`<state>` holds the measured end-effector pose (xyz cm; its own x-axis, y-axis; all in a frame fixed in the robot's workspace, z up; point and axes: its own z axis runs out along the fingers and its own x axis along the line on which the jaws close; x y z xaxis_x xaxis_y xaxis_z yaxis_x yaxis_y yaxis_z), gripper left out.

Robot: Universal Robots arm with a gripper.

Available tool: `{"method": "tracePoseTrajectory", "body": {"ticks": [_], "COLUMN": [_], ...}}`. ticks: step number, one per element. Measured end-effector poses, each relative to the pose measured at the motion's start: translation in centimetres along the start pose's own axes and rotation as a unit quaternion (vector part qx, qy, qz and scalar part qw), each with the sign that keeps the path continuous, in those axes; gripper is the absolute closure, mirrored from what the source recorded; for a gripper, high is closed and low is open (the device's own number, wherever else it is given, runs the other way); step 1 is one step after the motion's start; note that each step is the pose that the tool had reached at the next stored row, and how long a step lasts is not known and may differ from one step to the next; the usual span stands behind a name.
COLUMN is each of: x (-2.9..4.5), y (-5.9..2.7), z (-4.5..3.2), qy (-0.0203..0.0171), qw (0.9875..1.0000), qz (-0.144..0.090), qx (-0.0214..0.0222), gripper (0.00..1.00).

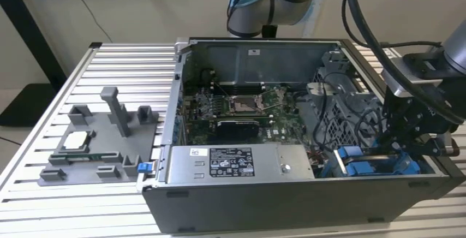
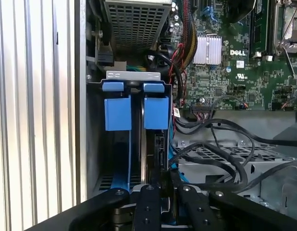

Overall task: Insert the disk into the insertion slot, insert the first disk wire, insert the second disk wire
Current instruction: 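Insert the first disk wire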

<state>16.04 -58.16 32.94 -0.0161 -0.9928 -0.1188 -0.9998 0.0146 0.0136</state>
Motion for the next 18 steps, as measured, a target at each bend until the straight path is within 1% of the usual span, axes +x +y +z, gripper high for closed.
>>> {"method": "tracePoseTrajectory", "body": {"ticks": [1,2,4,7,9,13,16,18], "x": [0.01,0.01,-0.01,-0.17,-0.23,-0.35,-0.54,-0.72], "y": [0.0,0.0,0.01,0.03,0.03,0.04,0.06,0.07], "z": [0.05,0.11,-0.11,-1.44,-1.94,-2.67,-3.59,-4.01], "qy": [-0.0003,-0.0012,-0.0017,-0.0007,-0.0007,-0.0006,-0.0006,-0.0006], "qw": [1.0,1.0,1.0,1.0,1.0,1.0,1.0,1.0], "qz": [0.0,0.0,0.0,0.0,0.0,0.0,0.0,0.0], "qx": [0.0,-0.0001,-0.0005,-0.001,-0.0011,-0.0011,-0.0011,-0.0011], "gripper": [1.0,0.0,0.0,0.0,0.0,0.0,0.0,0.0]}}
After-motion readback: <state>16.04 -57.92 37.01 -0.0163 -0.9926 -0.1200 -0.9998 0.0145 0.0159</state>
